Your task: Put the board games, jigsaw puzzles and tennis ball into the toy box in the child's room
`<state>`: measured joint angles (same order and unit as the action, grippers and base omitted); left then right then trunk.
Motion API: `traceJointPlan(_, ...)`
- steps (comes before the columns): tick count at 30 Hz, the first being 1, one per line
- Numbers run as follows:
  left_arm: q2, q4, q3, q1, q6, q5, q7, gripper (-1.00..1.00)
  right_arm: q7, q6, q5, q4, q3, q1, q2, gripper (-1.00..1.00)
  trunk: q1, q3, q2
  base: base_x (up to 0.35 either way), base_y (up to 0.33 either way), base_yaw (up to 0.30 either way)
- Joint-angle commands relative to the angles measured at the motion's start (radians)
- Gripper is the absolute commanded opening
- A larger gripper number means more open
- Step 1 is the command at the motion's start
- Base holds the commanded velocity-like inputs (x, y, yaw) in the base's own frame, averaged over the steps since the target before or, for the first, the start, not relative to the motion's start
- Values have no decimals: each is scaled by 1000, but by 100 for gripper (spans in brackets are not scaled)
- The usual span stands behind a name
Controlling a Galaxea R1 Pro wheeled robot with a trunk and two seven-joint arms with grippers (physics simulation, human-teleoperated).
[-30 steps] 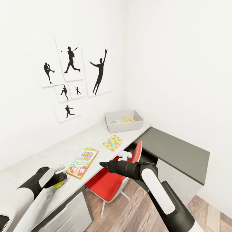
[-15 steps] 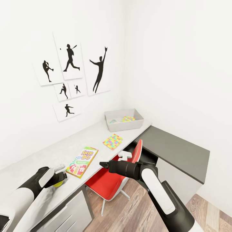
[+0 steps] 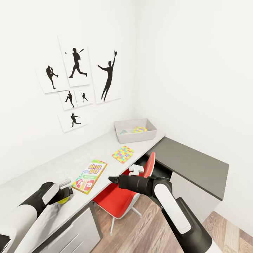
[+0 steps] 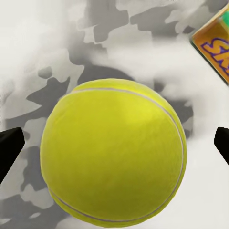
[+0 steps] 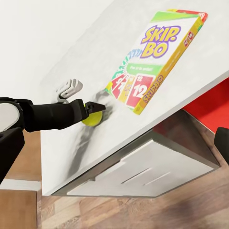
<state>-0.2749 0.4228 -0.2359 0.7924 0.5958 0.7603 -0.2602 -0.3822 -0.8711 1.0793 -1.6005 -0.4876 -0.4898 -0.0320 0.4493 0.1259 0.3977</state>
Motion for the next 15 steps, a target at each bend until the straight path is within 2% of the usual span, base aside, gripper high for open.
traceJointPlan(1, -1, 2, -8, 1, 2, 10, -8, 100, -10, -2, 10, -1, 0, -1, 0, 100, 1, 2, 2, 0, 0, 0)
traceJointPlan(12, -1, 2, -8, 1, 2, 10, -8, 100, -10, -2, 10, -1, 0, -1, 0, 100, 1, 2, 2, 0, 0, 0)
traceJointPlan(13, -1, 2, -8, 1, 2, 10, -8, -100, -10, -2, 10, -1, 0, -1, 0, 100, 1, 2, 2, 0, 0, 0)
traceJointPlan(15, -1, 2, -8, 1, 2, 10, -8, -100, -10, -2, 10, -1, 0, -1, 0, 100, 1, 2, 2, 0, 0, 0)
